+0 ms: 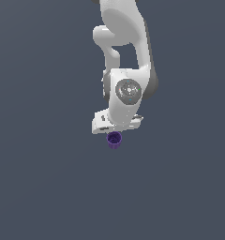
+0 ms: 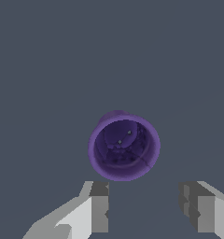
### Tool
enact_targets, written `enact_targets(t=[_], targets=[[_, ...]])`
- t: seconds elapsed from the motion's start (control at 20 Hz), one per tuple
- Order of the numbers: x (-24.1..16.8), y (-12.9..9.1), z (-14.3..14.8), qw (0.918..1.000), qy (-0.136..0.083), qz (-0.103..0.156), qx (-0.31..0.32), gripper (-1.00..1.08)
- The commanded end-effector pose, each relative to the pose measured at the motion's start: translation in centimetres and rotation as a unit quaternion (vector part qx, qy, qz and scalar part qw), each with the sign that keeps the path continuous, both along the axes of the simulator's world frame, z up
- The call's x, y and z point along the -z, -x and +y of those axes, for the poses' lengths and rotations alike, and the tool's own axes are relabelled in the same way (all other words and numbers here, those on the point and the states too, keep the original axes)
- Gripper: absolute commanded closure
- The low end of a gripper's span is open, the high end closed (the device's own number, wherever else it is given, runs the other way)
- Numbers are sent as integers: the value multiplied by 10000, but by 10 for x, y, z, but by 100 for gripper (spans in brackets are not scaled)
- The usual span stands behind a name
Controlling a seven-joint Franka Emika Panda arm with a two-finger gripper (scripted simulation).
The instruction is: Pick up the object and move it to a goal position.
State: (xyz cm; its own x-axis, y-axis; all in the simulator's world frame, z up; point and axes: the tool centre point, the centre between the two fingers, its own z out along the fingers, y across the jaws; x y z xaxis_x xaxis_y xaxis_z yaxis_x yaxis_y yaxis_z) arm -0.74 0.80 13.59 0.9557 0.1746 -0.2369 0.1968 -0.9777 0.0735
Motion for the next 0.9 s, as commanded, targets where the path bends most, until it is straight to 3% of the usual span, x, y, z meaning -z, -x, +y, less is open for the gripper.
enact_targets(t=[0.0,0.4,0.85], targets=[[8,1,6,9991,139,272,-293,-20],[28,5,22,9843,650,1158,-1166,-20],[43,10,35,9513,1259,2068,-1910,-20]])
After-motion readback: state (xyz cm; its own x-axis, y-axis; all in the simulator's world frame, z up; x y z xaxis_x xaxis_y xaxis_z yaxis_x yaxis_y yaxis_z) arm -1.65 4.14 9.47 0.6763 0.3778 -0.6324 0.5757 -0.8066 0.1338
